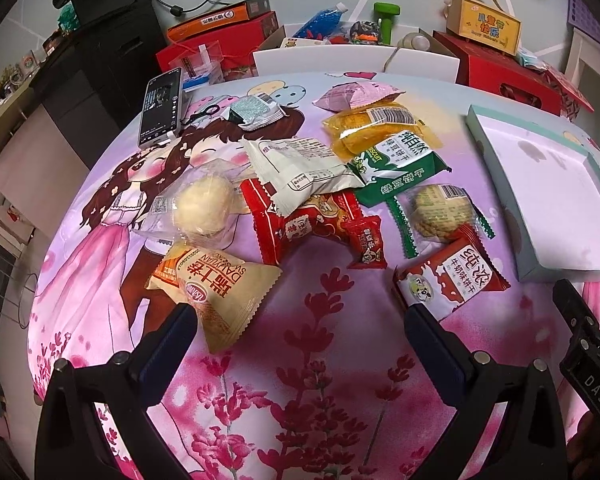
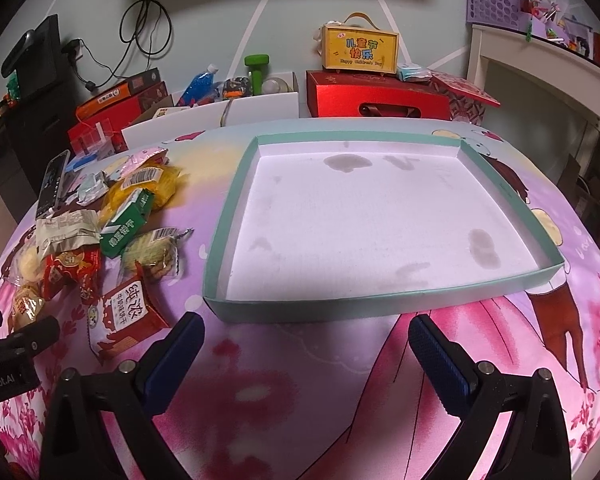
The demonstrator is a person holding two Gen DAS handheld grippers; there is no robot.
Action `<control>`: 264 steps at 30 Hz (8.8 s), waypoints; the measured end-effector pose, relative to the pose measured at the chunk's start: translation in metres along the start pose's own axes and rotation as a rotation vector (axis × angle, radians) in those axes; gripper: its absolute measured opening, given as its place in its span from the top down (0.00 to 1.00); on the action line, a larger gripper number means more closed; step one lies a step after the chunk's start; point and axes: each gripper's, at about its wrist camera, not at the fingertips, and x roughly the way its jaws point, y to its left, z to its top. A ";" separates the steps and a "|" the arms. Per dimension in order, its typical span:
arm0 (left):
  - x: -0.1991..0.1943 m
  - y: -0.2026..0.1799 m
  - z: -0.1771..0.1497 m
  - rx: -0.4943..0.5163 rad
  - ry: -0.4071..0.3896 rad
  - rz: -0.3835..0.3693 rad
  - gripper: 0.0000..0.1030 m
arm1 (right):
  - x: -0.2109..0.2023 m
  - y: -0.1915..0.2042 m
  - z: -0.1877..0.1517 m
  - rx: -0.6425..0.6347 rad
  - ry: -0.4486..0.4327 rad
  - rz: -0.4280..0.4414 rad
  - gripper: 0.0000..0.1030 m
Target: Organize snacks
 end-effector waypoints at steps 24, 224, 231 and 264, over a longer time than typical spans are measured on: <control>-0.006 0.052 0.006 -0.166 -0.022 0.011 0.00 | -0.019 0.039 0.006 -0.096 -0.108 0.161 0.00; 0.001 -0.105 0.134 0.066 -0.194 -0.170 0.06 | 0.035 -0.128 0.091 0.288 -0.091 -0.074 0.00; -0.014 -0.050 0.121 -0.013 -0.192 -0.135 0.06 | 0.023 -0.117 0.094 0.283 -0.106 -0.008 0.00; -0.001 0.139 0.052 -0.395 -0.050 -0.030 0.06 | 0.013 0.083 0.072 -0.097 -0.051 0.272 0.00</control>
